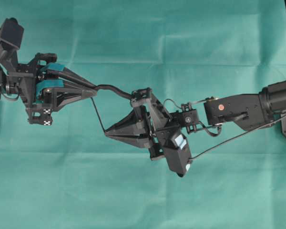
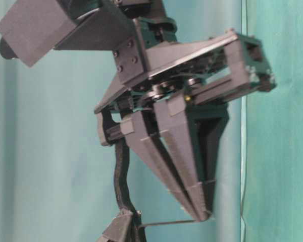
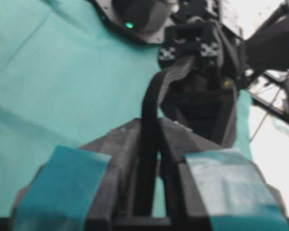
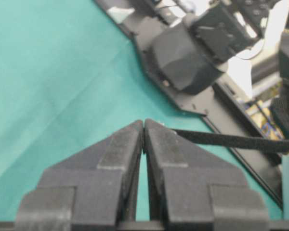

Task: Peel off the Velcro with your right arm.
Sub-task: 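Pull the right gripper away from the left, peeling the layers apart, then open the right gripper and withdraw it to the right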

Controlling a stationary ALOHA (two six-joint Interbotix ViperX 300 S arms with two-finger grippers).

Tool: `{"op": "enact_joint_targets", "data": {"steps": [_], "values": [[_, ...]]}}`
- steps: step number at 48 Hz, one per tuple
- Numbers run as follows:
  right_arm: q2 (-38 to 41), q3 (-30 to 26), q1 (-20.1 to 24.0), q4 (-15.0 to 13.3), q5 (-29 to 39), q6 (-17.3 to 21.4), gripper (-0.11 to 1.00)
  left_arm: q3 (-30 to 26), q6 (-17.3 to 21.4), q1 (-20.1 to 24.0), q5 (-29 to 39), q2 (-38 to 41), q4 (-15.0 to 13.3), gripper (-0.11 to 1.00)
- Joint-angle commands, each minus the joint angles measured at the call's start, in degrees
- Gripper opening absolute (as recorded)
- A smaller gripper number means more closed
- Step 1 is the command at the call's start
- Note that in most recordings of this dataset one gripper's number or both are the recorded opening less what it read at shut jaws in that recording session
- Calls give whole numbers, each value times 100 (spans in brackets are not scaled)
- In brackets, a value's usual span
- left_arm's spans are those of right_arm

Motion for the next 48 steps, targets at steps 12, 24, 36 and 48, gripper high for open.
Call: {"op": "enact_joint_targets", "data": {"steps": [12,24,36,48], "values": [[-237,-9,149,-62,70,70,-9,-44,9,88,-88,-62,-18,10],[-290,26,132,-9,70,105,-9,-18,9,79,-88,-62,-18,10],[-466,105,-18,62,97,299,-9,62,0,62,-88,-79,-18,10],[-659,343,-114,70,53,378,-9,176,0,44,-88,-185,-18,10]]}}
